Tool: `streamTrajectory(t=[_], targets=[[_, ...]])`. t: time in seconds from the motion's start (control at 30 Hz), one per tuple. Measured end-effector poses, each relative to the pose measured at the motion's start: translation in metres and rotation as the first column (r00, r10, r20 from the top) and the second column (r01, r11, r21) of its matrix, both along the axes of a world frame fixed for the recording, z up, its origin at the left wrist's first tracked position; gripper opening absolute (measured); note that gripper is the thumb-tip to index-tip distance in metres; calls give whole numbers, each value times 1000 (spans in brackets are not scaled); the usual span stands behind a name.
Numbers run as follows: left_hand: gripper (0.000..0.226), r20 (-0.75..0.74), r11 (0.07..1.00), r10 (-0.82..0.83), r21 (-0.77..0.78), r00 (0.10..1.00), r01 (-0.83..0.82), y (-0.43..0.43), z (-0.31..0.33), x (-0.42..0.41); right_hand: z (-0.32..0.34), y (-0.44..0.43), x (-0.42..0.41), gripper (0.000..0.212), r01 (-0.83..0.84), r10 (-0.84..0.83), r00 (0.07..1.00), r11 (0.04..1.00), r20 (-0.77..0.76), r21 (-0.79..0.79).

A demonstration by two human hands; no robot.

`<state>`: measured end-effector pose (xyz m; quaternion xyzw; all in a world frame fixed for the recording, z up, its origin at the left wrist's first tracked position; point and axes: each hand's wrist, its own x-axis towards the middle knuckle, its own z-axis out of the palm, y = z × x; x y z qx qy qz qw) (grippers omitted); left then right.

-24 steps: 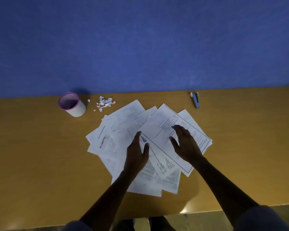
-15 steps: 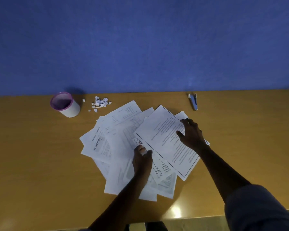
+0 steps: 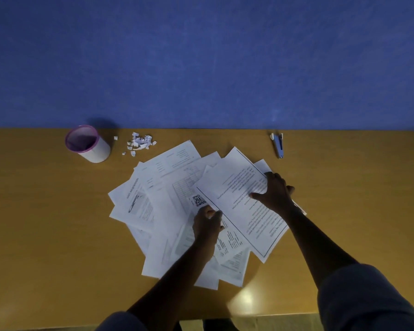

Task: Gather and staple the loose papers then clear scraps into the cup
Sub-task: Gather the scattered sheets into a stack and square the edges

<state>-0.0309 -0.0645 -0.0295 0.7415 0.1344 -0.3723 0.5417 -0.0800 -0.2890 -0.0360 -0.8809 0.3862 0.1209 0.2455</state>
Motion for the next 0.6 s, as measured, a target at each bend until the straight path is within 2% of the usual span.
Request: streamTrajectory(t=[0.03,0.1,0.17,0.27,0.37,0.47,0.53,0.6], targets=[[18,125,995,-84,66,989,76,0,1,1,0,1,-2,68,18,-19,998,1000,52,16],[18,347,972,-224,150,911,182,1,5,5,4,2,-4,42,44,-50,989,998,138,47],[24,478,951,-308,161,823,263,0,9,15,10,3,-7,25,53,-65,974,997,217,62],[27,598,907,-415,213,686,363,-2,10,36,22,3,-15,18,112,-123,960,992,250,60],[42,557,830,-556,340,617,442,-7,7,60,19,4,-29,21,305,-364,884,925,293,227],[51,477,753,-659,426,582,502,-11,6,78,5,14,-48,28,508,-622,738,767,262,391],[49,454,705,-709,448,540,549,-14,2,82,-3,25,-57,31,582,-720,653,675,235,454],[49,428,663,-749,476,506,578,-15,-1,83,-6,39,-63,30,643,-776,590,619,223,452]])
